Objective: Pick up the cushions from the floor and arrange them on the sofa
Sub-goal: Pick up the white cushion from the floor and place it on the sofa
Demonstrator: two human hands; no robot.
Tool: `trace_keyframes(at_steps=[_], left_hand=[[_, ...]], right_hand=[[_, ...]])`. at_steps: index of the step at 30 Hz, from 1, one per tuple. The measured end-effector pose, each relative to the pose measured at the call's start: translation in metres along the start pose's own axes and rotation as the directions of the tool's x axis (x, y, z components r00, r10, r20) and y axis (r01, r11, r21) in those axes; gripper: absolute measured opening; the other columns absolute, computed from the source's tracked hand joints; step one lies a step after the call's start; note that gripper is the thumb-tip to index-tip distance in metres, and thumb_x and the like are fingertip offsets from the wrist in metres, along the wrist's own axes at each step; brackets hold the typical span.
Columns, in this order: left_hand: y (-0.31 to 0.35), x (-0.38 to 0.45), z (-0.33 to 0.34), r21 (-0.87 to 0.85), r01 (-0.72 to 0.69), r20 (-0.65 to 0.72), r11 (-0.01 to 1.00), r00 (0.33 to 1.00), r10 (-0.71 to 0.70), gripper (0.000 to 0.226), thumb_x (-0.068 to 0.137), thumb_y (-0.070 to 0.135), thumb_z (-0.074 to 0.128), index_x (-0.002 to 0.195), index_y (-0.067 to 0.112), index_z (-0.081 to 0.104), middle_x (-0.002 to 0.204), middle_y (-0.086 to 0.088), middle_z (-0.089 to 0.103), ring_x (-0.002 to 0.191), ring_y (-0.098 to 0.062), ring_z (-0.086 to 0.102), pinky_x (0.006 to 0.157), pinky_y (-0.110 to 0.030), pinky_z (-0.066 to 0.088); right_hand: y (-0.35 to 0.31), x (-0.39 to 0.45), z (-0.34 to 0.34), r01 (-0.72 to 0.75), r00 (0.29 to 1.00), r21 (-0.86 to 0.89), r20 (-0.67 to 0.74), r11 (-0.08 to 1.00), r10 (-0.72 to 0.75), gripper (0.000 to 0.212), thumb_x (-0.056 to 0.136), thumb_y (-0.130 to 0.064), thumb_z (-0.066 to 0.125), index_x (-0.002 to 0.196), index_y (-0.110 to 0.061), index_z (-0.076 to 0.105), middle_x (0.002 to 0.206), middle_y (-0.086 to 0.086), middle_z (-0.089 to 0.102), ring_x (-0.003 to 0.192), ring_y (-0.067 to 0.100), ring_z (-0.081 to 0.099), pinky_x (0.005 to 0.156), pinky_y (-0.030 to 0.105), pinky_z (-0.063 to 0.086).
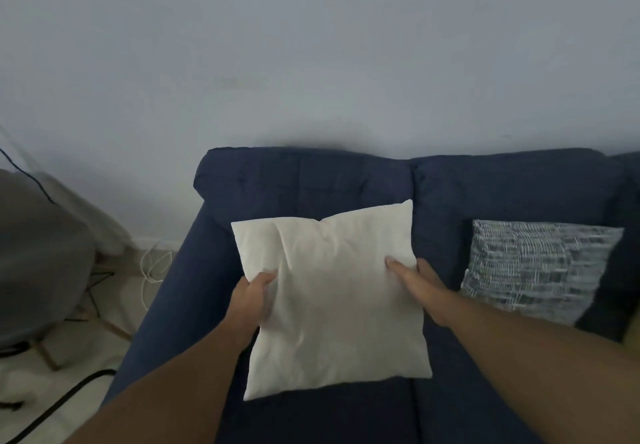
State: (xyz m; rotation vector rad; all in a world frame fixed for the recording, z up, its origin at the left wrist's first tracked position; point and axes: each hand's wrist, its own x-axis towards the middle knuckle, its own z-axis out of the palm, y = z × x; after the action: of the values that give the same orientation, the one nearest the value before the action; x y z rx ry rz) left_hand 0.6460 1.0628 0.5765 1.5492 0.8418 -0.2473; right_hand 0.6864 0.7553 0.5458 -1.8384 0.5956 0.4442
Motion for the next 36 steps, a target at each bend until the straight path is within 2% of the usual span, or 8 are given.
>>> trace_keyframes(at_steps=[3,6,9,13,16,19,26,36], left_hand=[[0.005,0.022,0.000,0.043,0.007,0.037,0.999,0.999,-0.009,0.017,0.101,0.030,0.059,0.116,0.023,0.064,0.117,-0.006,0.064,0.099,-0.030,0.064,0.089,-0.046,0.055],[0.006,0.050,-0.003,0.082,-0.001,0.094,0.997,0.996,-0.007,0.008,0.103,0.030,0.055,0.100,0.029,0.063,0.124,-0.008,0.062,0.107,-0.032,0.062,0.099,-0.051,0.053],[0.004,0.075,-0.004,0.060,0.012,0.129,0.998,0.991,-0.020,0.020,0.102,0.033,0.056,0.119,0.024,0.059,0.111,0.000,0.063,0.097,-0.024,0.062,0.089,-0.045,0.053],[0.002,0.106,0.001,0.055,0.026,0.177,0.998,0.984,-0.035,0.035,0.102,0.046,0.054,0.133,0.029,0.056,0.120,0.003,0.064,0.111,-0.027,0.061,0.111,-0.056,0.048],[-0.002,0.125,0.006,0.114,-0.016,0.164,0.993,0.987,-0.003,0.057,0.100,0.066,0.048,0.143,0.030,0.056,0.121,0.004,0.063,0.118,-0.029,0.062,0.110,-0.057,0.049],[-0.006,0.152,0.009,0.165,-0.055,0.122,0.985,0.992,0.035,0.071,0.099,0.074,0.040,0.146,0.024,0.056,0.124,0.002,0.064,0.118,-0.031,0.063,0.108,-0.059,0.051],[-0.010,0.214,0.028,0.232,-0.067,0.035,0.970,0.998,0.060,0.069,0.105,0.066,0.035,0.148,0.016,0.055,0.141,-0.008,0.061,0.127,-0.034,0.060,0.111,-0.059,0.049],[-0.006,0.270,0.058,0.274,-0.020,0.039,0.961,0.999,0.010,0.062,0.108,0.061,0.031,0.154,0.022,0.049,0.140,-0.003,0.061,0.125,-0.031,0.061,0.109,-0.056,0.052]], right_hand=[[0.003,-0.001,0.009,-0.040,0.999,0.053,-0.006,0.998,0.041,0.076,0.093,-0.063,0.070,0.148,-0.017,0.046,0.142,0.003,0.059,0.120,0.028,0.060,0.092,0.041,0.047],[0.006,0.000,0.019,-0.059,0.998,0.080,-0.020,0.995,0.060,0.076,0.092,-0.062,0.073,0.147,-0.018,0.045,0.138,0.002,0.062,0.119,0.027,0.062,0.096,0.045,0.052],[0.013,0.008,0.030,-0.097,0.994,0.122,-0.039,0.988,0.103,0.077,0.088,-0.064,0.076,0.143,-0.020,0.045,0.130,-0.001,0.064,0.115,0.026,0.065,0.101,0.052,0.055],[0.015,0.019,0.045,-0.093,0.992,0.172,-0.074,0.981,0.107,0.077,0.087,-0.065,0.076,0.140,-0.020,0.045,0.128,-0.003,0.063,0.113,0.022,0.065,0.094,0.048,0.056],[0.019,0.034,0.056,-0.070,0.993,0.217,-0.083,0.974,0.090,0.065,0.091,-0.057,0.077,0.135,-0.020,0.047,0.123,-0.004,0.064,0.106,0.016,0.065,0.080,0.038,0.055],[0.028,0.057,0.065,-0.065,0.992,0.201,-0.092,0.977,0.085,0.049,0.095,-0.052,0.075,0.126,-0.023,0.052,0.121,-0.004,0.066,0.106,0.017,0.067,0.092,0.043,0.057],[0.051,0.119,0.075,0.045,0.994,0.082,-0.106,0.996,-0.036,0.005,0.107,-0.034,0.059,0.107,-0.029,0.060,0.116,-0.001,0.069,0.110,0.020,0.067,0.104,0.049,0.056],[0.063,0.182,0.083,0.031,0.968,0.067,-0.252,0.997,-0.013,0.020,0.103,-0.035,0.049,0.099,-0.018,0.060,0.110,0.009,0.070,0.106,0.032,0.069,0.096,0.060,0.059]])
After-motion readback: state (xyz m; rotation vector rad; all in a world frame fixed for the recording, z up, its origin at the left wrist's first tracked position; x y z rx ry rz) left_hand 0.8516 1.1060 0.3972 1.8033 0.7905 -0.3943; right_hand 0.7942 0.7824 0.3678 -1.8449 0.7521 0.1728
